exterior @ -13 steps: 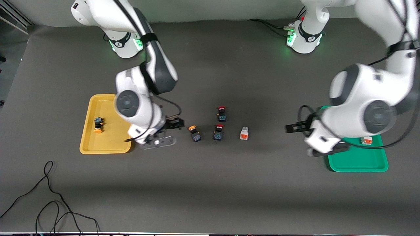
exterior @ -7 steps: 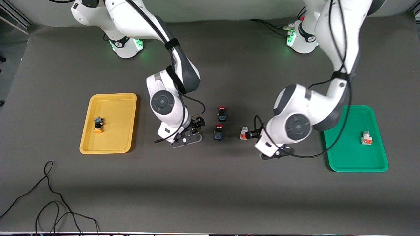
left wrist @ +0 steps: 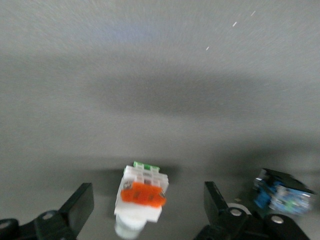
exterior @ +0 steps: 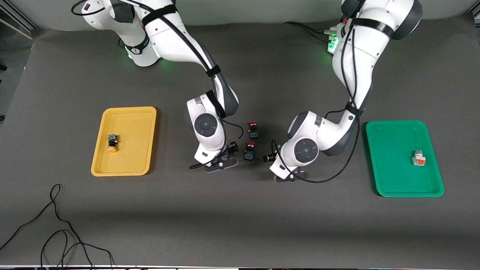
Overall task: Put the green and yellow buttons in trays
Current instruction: 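Grasp the second button with the right gripper while the left gripper grasps the block, then carry the button to the yellow tray while the left gripper carries the block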
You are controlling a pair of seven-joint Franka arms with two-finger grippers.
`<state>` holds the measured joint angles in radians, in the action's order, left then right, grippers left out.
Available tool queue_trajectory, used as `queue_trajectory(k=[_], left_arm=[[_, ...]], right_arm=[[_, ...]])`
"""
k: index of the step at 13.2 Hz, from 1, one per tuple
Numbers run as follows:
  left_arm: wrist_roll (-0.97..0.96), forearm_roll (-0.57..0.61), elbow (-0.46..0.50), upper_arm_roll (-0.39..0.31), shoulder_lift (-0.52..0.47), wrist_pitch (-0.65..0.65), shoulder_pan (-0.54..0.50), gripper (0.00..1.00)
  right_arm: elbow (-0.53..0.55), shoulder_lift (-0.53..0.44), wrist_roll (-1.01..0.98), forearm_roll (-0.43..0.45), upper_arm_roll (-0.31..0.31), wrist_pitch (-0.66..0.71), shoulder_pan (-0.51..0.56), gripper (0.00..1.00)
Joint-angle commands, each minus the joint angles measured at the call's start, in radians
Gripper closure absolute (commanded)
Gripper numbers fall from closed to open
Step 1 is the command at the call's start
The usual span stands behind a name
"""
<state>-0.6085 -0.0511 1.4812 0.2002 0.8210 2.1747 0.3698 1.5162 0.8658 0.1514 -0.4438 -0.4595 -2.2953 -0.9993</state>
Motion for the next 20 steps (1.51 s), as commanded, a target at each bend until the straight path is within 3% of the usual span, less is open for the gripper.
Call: queue_trajectory(k=[1, 2, 3, 4, 8, 10, 12, 15, 18, 20], left_arm=[[0.001, 0.057, 0.024, -0.019, -0.011, 0.008, 0.017, 0.02], [0.003, 0.062, 0.024, -0.019, -0.011, 0.007, 0.017, 0.07], [0.004, 0.079, 0.024, -0.019, -0.011, 0.0, 0.015, 0.62], [-0.002, 0.08, 0.022, -0.018, -0.013, -0.007, 0.015, 1.0], [-0.014, 0.076, 0.022, -0.018, -0.02, -0.016, 0.015, 1.0], [-0.01, 0.071, 0.016, -0.018, -0.035, -0.03, 0.003, 1.0], [0.001, 0.068, -0.028, -0.016, -0.075, -0.177, -0.032, 1.0], [0.024, 0.066, -0.103, -0.013, -0.173, -0.418, -0.087, 1.0], [0.032, 0.069, -0.116, -0.013, -0.288, -0.548, -0.158, 1.0], [0.131, 0.068, -0.14, -0.019, -0.344, -0.627, -0.228, 1.0]], right_arm=[[0.01, 0.004, 0.023, -0.012, -0.001, -0.026, -0.01, 0.3], [0.01, 0.002, 0.023, -0.016, -0.001, -0.026, -0.01, 0.52], [0.01, 0.002, 0.023, -0.016, -0.001, -0.024, -0.012, 0.69], [0.01, 0.001, 0.022, -0.016, -0.001, -0.024, -0.01, 0.77], [0.01, -0.034, 0.027, -0.016, -0.011, 0.002, -0.001, 0.8], [0.001, -0.094, 0.055, -0.016, -0.031, 0.091, 0.005, 0.8], [-0.043, -0.145, 0.092, -0.013, -0.076, 0.213, 0.005, 0.81], [-0.135, -0.206, 0.094, -0.009, -0.186, 0.426, 0.007, 0.82], [-0.11, -0.29, 0.041, 0.008, -0.286, 0.554, 0.007, 0.86], [-0.032, -0.358, -0.062, 0.031, -0.384, 0.585, -0.008, 0.89]])
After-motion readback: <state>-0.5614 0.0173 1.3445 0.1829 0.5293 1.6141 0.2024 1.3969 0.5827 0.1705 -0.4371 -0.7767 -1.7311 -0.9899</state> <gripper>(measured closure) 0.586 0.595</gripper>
